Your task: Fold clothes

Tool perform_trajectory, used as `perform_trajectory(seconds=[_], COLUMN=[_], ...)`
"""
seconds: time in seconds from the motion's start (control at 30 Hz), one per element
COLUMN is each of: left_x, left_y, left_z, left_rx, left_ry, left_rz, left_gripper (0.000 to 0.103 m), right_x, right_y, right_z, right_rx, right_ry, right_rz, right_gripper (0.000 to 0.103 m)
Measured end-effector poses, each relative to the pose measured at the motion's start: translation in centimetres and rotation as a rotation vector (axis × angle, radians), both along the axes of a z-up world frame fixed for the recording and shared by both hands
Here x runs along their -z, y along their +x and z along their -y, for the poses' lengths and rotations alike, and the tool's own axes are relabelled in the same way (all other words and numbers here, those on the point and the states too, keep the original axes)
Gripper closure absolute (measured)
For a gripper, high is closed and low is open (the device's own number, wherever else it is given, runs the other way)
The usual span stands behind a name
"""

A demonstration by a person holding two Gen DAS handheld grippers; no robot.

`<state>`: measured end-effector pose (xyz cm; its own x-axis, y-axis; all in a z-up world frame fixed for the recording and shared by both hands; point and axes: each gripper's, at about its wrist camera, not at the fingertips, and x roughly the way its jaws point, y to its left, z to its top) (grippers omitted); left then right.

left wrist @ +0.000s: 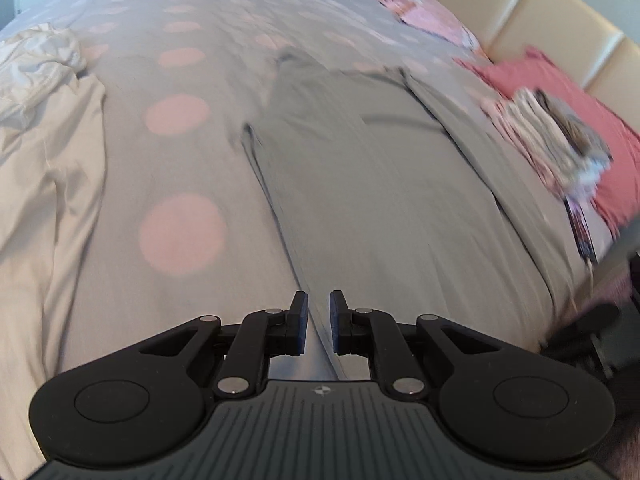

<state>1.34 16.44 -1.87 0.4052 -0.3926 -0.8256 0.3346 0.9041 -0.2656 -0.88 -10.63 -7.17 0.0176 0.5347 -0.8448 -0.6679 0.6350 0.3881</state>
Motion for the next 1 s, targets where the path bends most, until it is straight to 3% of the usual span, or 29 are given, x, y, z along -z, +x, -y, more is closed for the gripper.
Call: perform_trajectory(seconds=[0.3,0.53,0.63,0.87,0.93,1.0], left_x=[4.3,7.5,8.7,9.6,9.9,10.0], left_y=[-8.4,-9.4,-9.1,-8.3,-8.2,-8.1], left_z=[3.7,5.5,6.0,6.7,6.8,6.9], left_rx=[0.18,0.17,0.178,0.185,0.188,0.193], left_ry=[0.139,0.186,0.247,0.24,0.249,0.256], left_rz=[-0.174,-0.159,-0.152,-0.143,-0.141,-0.147], left_gripper=[0.094,0.094,0.094,0.094,0.094,0.098], right_x=[1.9,3.4,4.1,5.1,5.3,5.3], right_y=[-1.6,-1.6,-2.0,-2.0,-2.2,-2.3], right_z=[-1.5,-2.6,-2.6,-2.5,-2.8,-2.9], right_rx=[-0.059,-0.072,-0.068,-0.038,-0.052,-0.066], right_ry=[-0.055,-0.064,-0.06,-0.032,-0.039,-0.04], right_rz=[0.025,0.049,0.068,0.062,0.061,0.052], right_gripper=[0.079,0.078,0.078,0.078,0.081,0.099])
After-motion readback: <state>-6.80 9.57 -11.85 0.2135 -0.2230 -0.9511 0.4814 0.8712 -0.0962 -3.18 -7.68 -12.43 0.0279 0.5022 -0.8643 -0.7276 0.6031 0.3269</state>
